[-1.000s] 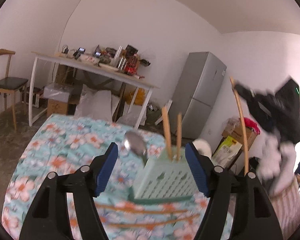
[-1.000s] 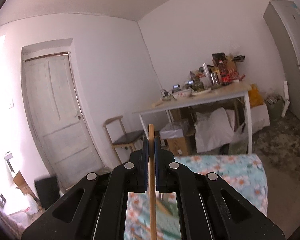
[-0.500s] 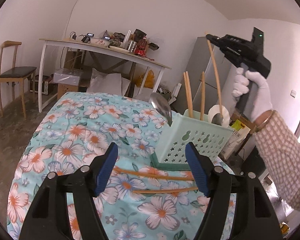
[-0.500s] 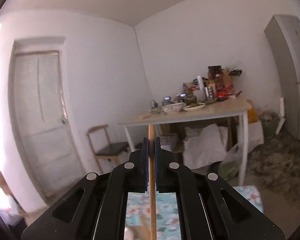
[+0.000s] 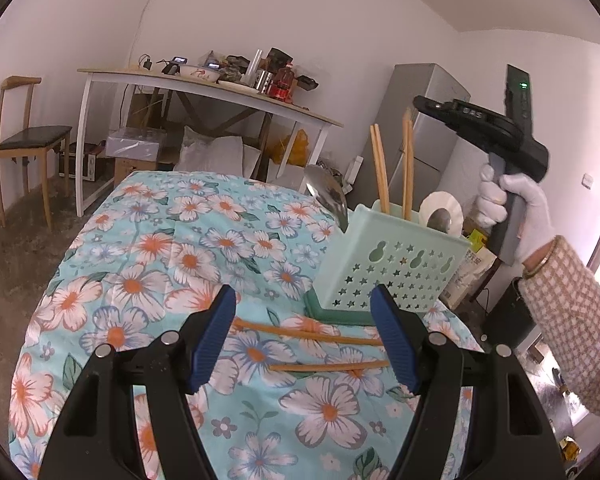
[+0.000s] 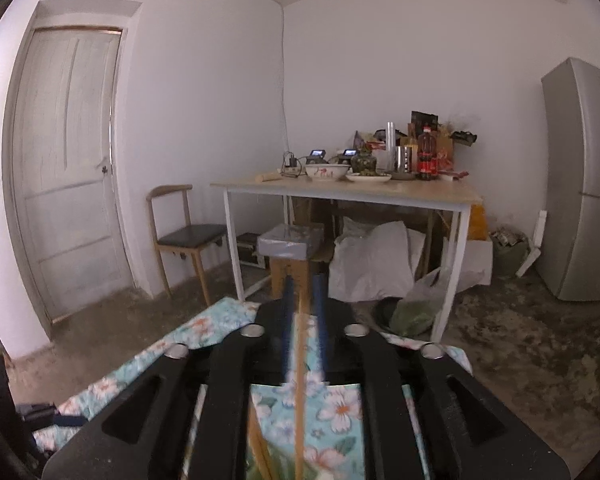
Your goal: Organize utensils
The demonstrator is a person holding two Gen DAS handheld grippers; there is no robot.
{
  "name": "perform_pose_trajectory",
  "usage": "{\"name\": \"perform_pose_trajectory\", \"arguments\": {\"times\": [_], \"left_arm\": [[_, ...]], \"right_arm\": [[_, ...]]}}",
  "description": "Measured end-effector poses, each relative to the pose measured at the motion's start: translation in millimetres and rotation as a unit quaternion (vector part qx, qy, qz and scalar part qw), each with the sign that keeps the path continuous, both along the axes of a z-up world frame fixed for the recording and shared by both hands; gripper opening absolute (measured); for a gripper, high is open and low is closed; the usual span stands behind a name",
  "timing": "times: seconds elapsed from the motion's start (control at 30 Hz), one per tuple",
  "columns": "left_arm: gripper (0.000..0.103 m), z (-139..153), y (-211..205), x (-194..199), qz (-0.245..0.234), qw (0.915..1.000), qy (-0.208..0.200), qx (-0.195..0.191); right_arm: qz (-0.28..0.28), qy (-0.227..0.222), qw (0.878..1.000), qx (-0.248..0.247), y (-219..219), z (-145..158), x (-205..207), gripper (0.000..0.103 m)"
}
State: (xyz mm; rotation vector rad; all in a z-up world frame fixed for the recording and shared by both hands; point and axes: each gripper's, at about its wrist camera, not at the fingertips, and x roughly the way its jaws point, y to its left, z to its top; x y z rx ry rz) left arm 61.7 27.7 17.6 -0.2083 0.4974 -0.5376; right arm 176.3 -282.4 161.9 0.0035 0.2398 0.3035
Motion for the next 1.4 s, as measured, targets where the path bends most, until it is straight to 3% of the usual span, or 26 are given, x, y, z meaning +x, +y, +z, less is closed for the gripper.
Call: {"name": "perform_pose_trajectory", "arguments": {"times": [0.03, 0.07, 0.33, 0.6, 0.77, 0.97, 1.13, 1.4], "left_arm": [[0.068, 0, 0, -2, -0.001, 1.0000, 0.001, 0.003], [0.068, -1, 0, -3, -0.001, 1.0000, 0.002, 0.007], [0.068, -8, -6, -12, -0.017, 0.9993, 0.020, 0.026], [0.067, -34, -28, 1, -0.049, 0.9918, 0.114, -0.030], [0.066, -55, -41, 23, -0.054, 0.9747, 0.199, -0.088], [0.059, -89, -37, 50, -0.017, 0.9347, 0.305, -0.182], [0.054, -96, -31, 63, 0.021, 0.9104, 0.336, -0.240], [0.037, -101, -33, 72, 0.087, 0.8919, 0.367, -0.249]], "right_arm": [[-0.003, -0.002, 1.000, -0.003, -2, 0, -6, 0.040], [-0.005, -0.007, 1.000, -0.005, -5, 2, -14, 0.042], [0.002, -0.008, 1.000, 0.024, -33, -4, -89, 0.045], [-0.011, 0.069, 0.994, 0.088, -48, -64, -130, 0.045], [-0.026, 0.131, 0.980, 0.146, -60, -106, -139, 0.045], [-0.032, 0.155, 0.975, 0.157, -62, -125, -149, 0.045], [-0.032, 0.148, 0.975, 0.164, -71, -130, -160, 0.045], [-0.028, 0.146, 0.971, 0.189, -83, -140, -166, 0.045]]}}
